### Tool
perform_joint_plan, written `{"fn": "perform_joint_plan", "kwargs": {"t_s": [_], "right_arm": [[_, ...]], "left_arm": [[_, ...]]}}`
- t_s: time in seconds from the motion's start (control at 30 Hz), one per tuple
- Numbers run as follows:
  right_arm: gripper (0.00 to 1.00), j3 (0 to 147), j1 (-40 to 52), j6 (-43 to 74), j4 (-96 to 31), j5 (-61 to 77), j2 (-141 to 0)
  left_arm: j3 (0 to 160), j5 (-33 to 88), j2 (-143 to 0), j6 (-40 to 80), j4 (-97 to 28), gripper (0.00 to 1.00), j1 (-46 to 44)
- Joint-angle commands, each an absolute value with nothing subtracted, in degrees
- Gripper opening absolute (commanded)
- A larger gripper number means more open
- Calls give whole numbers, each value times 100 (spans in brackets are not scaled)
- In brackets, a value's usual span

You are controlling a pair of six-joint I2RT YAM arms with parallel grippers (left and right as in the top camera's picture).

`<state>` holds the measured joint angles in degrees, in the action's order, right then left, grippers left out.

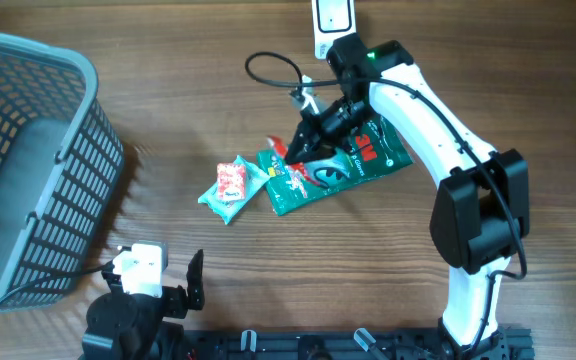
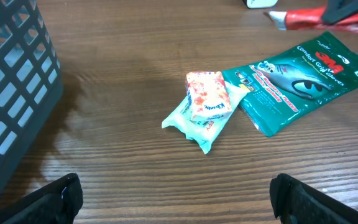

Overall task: Scan the item barcode
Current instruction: 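Lift the Nescafe stick and hold it at the scanner window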

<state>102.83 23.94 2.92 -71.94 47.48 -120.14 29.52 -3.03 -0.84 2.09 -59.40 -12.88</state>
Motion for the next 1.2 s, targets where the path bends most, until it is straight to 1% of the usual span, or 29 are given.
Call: {"fn": "perform_joint_plan", "kwargs": {"t_s": [0.0,0.03,0.1,0.17,0.2,0.23,0.3,0.5,0.67,0.7,0.83,0.93,1.0,1.1,1.17], "right_arm": [[4,10339,2403,202,-6958,3046,-11944],[4,10339,2401,569,-6930,2530,-11946],[4,10339,2375,2545,-7006,958,-11946],[4,10339,2305,4224,-7216,-91,-11946],[4,10339,2255,4681,-7229,-331,-11946],[4,10339,2213,4901,-7194,-397,-11946],[4,10339,2053,4950,-6829,-408,-11946],[5,10392,1741,4040,-5474,-215,-11946],[4,10512,1680,4042,-4228,-797,-11961],[5,10512,1673,4034,-3804,-976,-11970],[5,10650,1616,4023,-2825,-1243,-12237],[5,11340,1525,4023,-2593,-1240,-12860],[5,12272,1503,3907,-2576,-1219,-13581],[5,13168,1503,3798,-2567,-1225,-14247],[5,13506,1503,3787,-2464,-1223,-14632]], "left_arm": [[2971,-237,-47,222,-5918,100,-1262],[2971,-237,-47,222,-5918,100,-1262],[2971,-237,-47,222,-5918,100,-1262],[2971,-237,-47,222,-5918,100,-1262],[2971,-237,-47,222,-5918,100,-1262],[2971,-237,-47,220,-5918,100,-1262],[2971,-237,-47,222,-5918,100,-1262],[2971,-237,-47,220,-5918,100,-1262],[2971,-237,-47,222,-5918,100,-1262],[2971,-239,-47,220,-5918,100,-1262],[2971,-239,-47,222,-5918,100,-1262],[2971,-237,-47,222,-5918,100,-1262],[2971,-239,-47,222,-5918,100,-1262],[2971,-237,-47,222,-5918,100,-1262],[2971,-237,-47,222,-5918,100,-1262]]}}
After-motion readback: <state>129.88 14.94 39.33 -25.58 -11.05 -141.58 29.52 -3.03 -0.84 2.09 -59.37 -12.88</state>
